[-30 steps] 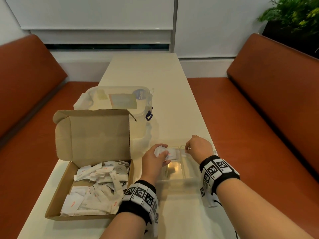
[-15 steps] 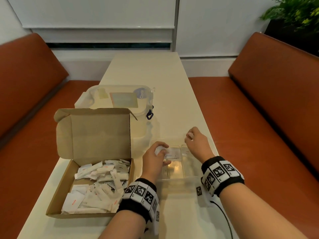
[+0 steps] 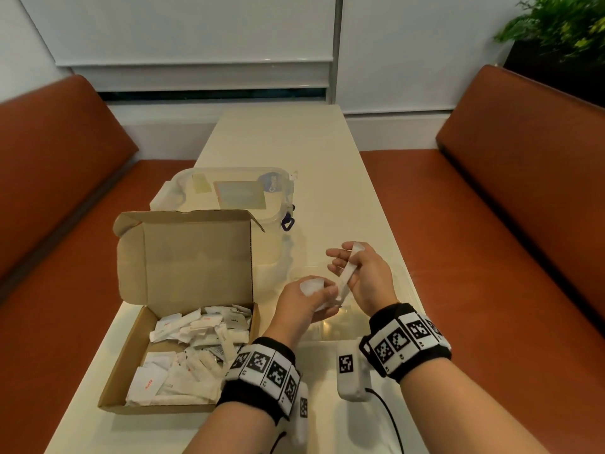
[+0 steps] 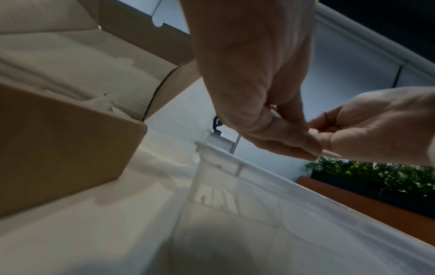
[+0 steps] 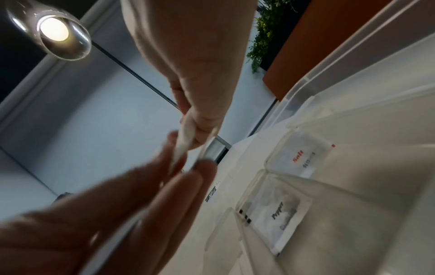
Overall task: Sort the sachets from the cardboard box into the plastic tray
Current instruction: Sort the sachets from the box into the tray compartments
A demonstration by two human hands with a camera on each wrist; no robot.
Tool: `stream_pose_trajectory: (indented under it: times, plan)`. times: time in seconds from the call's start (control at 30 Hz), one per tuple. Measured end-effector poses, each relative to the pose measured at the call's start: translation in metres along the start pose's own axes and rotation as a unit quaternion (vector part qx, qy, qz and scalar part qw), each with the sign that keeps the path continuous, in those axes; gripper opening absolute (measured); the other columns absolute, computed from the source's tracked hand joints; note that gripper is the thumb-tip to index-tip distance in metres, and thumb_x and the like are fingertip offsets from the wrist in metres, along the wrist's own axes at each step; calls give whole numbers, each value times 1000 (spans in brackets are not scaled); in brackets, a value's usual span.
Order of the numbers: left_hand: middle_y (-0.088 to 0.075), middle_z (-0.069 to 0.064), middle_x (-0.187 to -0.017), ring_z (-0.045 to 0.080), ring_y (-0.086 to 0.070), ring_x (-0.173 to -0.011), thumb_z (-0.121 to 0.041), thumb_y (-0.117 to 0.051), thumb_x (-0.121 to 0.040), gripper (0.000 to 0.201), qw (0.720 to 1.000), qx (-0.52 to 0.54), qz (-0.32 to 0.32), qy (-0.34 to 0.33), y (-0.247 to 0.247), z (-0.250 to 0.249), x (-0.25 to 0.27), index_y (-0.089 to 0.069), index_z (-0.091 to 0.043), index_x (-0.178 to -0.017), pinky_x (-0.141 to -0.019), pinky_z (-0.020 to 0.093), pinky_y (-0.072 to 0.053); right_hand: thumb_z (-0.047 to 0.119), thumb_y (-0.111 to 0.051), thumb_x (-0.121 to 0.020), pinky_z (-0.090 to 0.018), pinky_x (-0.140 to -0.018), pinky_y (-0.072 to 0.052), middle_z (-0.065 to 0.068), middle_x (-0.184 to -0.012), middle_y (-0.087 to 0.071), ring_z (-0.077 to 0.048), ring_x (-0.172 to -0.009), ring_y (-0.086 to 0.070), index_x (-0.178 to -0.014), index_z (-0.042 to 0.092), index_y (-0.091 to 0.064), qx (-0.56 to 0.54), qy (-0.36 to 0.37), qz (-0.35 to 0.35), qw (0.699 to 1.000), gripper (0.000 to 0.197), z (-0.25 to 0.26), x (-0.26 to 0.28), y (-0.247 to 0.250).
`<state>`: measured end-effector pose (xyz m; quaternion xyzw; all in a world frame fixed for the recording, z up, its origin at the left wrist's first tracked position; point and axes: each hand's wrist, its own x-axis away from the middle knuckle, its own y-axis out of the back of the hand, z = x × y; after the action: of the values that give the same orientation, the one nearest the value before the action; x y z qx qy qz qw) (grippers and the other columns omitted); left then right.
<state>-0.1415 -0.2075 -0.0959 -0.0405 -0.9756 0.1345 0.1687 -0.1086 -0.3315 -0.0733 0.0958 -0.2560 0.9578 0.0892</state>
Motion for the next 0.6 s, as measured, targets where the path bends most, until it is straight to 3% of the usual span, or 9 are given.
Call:
stream_pose_trajectory:
  times: [0.1,0.2,0.3,0.33,0.4,0.47,0.53,0.6]
  plan:
    - [-62,10,-80,20,-65,-72,1,-67,-82,7,998,-37,-46,-30,5,-1,-4,-67,-4,-79,-67,29,-59,-9,-37,-89,-26,-76,-54,-19,-95,-68,-19,-77,-63,-100,-3,-59,138,11,15,990,25,-2,-2,5]
    - [-63,9,-83,19,-64,-75,-2,-65,-85,8,994,-55,-78,-50,7,-1,-8,-67,-8,-80,-65,29,-59,-2,-47,-93,-23,-77,-54,-15,-94,-68,-17,-80,-63,-110,-5,-63,189,19,37,981,23,-4,-3,11]
    - [-61,10,-89,19,-63,-81,-4,-62,-88,9,992,-50,-109,-33,6,1,-11,-66,-11,-84,-61,27,-58,16,-57,-93,-16,-87,-44,1,-108,-69,-6,-100,-60,-112,10,-69,288,79,34,954,23,0,-2,10]
    - [-61,11,-89,19,-63,-81,-5,-62,-89,8,992,-46,-117,-22,6,1,-11,-65,-11,-84,-61,26,-59,21,-59,-92,-11,-83,-41,7,-109,-68,2,-98,-58,-111,16,-70,313,101,40,943,23,2,-1,8]
    - [-60,11,-89,20,-64,-76,-7,-63,-89,4,991,-37,-130,8,8,0,-13,-64,-9,-86,-61,26,-59,25,-63,-89,-5,-66,-40,13,-102,-68,13,-75,-55,-109,23,-72,328,130,49,934,21,7,2,5]
    - [-62,15,-96,23,-67,-76,-8,-63,-88,9,991,-12,-125,39,9,-4,-14,-65,-1,-93,-63,26,-60,21,-66,-87,-8,-57,-44,7,-93,-71,6,-59,-55,-104,24,-73,314,140,79,936,19,10,6,4]
    - [-62,22,-106,28,-67,-84,-9,-61,-89,15,993,25,-103,51,10,-9,-15,-65,4,-96,-64,28,-60,15,-69,-83,-11,-67,-49,4,-93,-72,2,-72,-64,-99,20,-75,321,128,135,929,17,10,10,5]
    - [-63,24,-107,28,-69,-86,-14,-56,-94,20,994,64,-74,40,10,-14,-14,-64,5,-96,-66,28,-60,12,-72,-80,-7,-75,-47,8,-91,-73,2,-87,-65,-93,18,-76,358,113,179,910,16,8,12,10]
